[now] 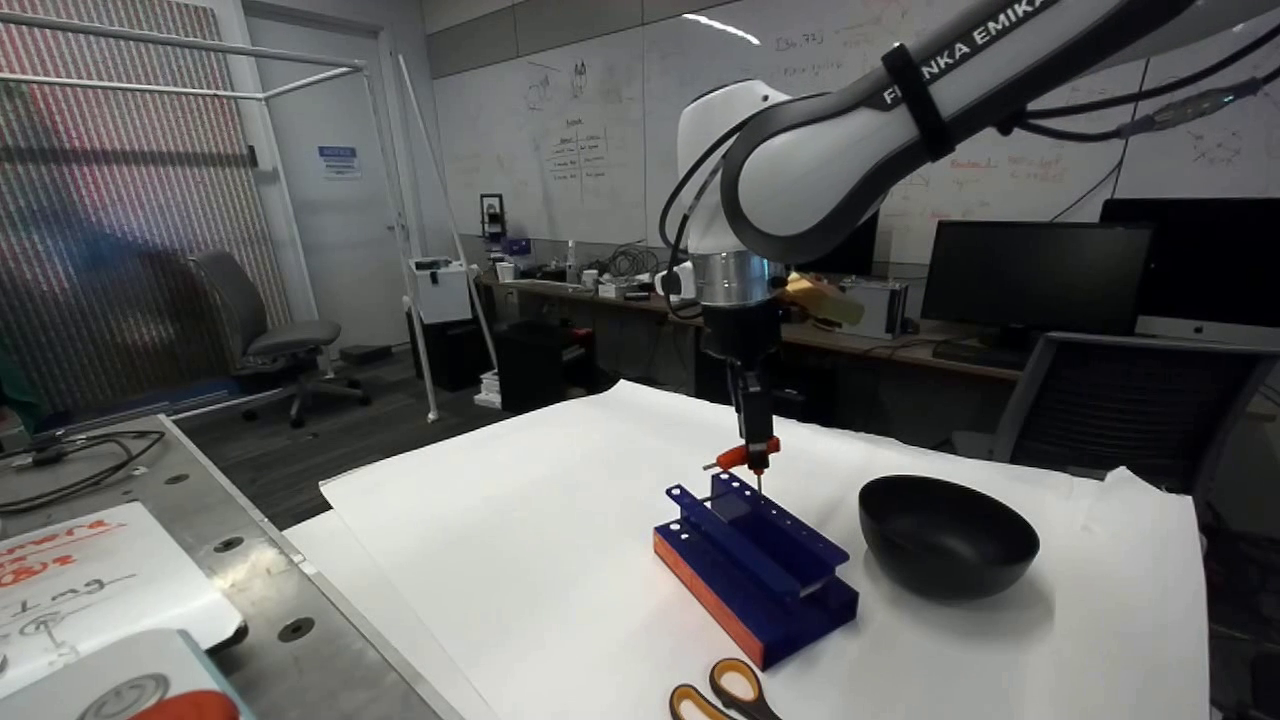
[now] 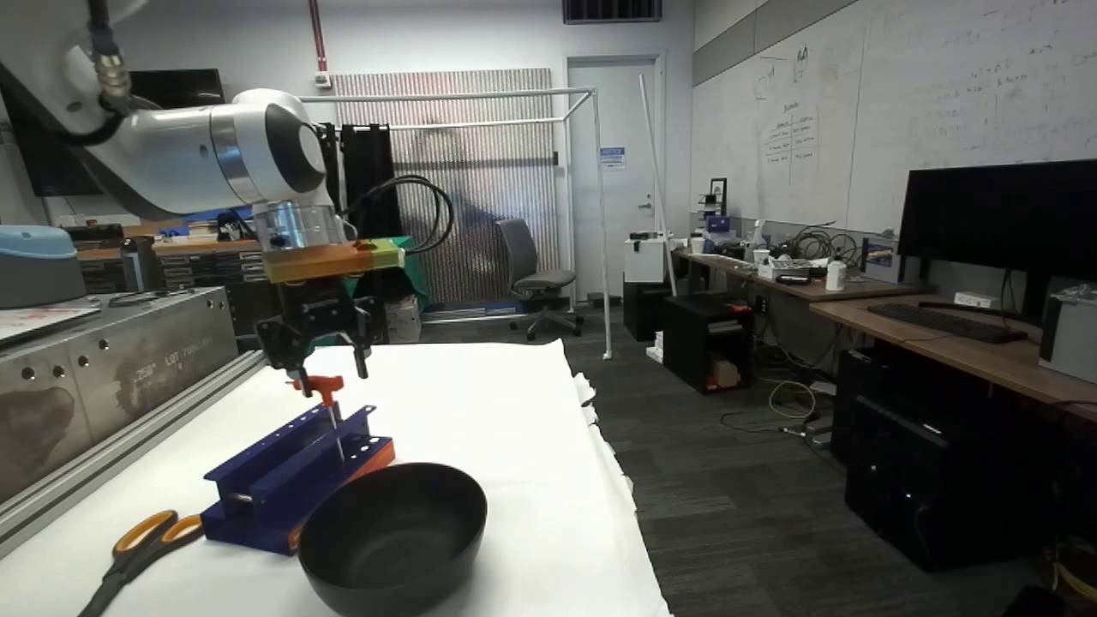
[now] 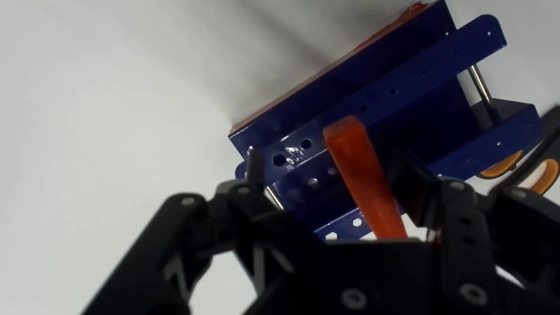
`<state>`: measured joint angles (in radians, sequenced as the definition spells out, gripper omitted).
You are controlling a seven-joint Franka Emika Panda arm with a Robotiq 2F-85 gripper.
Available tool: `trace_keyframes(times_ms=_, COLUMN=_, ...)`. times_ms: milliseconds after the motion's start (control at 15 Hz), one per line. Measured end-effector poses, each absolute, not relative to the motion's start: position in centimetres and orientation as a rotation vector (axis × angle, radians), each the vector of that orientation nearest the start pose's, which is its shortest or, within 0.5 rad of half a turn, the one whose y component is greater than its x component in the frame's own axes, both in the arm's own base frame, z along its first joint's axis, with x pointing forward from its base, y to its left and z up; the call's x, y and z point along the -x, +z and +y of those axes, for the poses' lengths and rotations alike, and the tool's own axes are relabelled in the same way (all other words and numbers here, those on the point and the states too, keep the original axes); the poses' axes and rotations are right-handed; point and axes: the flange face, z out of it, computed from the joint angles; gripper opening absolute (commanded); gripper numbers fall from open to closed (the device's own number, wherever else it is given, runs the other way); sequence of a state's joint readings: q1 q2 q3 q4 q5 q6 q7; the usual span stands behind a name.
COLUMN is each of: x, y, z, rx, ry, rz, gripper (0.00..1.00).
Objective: Put the orange object in the black bowl
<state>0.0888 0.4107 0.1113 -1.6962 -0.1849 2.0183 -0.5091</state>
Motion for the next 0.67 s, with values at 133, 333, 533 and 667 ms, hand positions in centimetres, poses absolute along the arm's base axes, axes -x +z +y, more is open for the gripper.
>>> trace_keyframes(times_ms=133, x=-64.3, y=35.2, z=11.5, rx=2.980, ry=0.166, rz=-1.269, gripper=0.25)
trace_keyframes(times_ms=333, x=-64.2, y=35.2, z=11.6, rx=2.969, ry=0.166, rz=-1.285, gripper=0.08)
trace_keyframes(times_ms=533, x=-64.1, y=35.8, z=11.6, rx=2.971, ry=0.147, rz=-1.262, gripper=0.11)
trace_keyframes(times_ms=667, x=-63.5, y=37.6, z=11.7, rx=2.996, ry=0.094, rz=-1.182, gripper=0.11)
